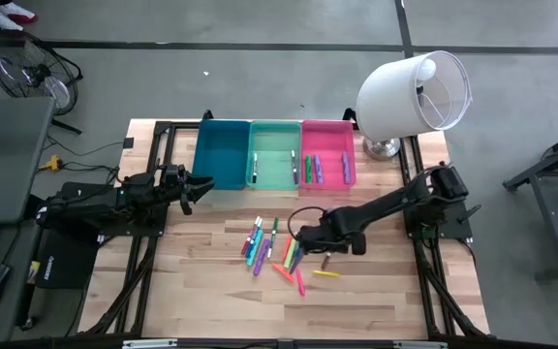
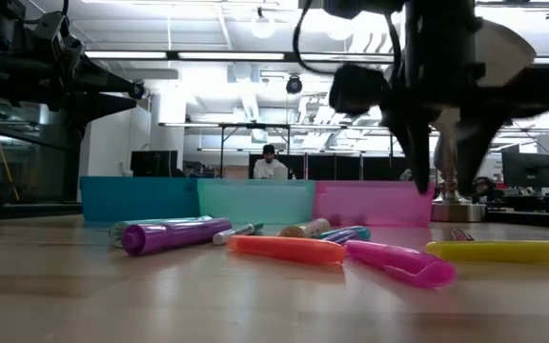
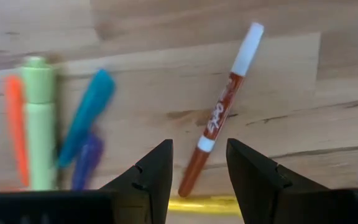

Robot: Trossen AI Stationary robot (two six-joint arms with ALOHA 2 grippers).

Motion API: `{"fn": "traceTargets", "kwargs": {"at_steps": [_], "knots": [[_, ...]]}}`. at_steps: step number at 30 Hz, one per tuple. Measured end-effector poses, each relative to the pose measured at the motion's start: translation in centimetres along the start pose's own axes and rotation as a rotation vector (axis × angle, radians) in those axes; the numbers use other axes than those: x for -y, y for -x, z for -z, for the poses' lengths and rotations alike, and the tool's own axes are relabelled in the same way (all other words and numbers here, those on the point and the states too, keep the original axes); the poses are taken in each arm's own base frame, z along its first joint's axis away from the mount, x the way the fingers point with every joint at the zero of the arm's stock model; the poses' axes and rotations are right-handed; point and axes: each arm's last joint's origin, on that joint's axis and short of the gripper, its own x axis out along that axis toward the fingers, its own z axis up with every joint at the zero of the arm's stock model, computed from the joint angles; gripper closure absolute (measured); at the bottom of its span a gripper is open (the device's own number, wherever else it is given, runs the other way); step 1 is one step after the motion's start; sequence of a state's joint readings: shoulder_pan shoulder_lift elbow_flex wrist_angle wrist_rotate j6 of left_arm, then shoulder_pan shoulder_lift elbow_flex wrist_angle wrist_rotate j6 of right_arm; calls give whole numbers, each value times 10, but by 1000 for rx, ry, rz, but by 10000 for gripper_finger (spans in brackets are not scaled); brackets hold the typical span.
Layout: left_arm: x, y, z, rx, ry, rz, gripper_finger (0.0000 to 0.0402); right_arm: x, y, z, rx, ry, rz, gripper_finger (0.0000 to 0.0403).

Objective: Pick & Place Markers
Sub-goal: Put the brown marker pen into the green bin

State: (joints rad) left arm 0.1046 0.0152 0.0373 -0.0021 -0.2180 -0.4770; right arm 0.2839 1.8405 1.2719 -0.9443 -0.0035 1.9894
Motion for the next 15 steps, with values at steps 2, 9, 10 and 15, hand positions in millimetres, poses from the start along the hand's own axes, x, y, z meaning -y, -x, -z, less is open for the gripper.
{"fn": "traceTargets", "kwargs": {"at_steps": [2, 9, 10, 15], "knots": [[0, 0, 0, 0, 0, 0, 254, 2, -8, -1, -13, -25, 18, 263], [0, 0, 0, 0, 0, 0, 254, 9, -22, -2, -66, -91, 45, 263], [0, 0, 0, 0, 0, 0, 254, 8, -23, -2, -73, -100, 35, 263], [0, 0, 0, 0, 0, 0, 254, 11, -31, -7, -77, -138, 26, 263]]}}
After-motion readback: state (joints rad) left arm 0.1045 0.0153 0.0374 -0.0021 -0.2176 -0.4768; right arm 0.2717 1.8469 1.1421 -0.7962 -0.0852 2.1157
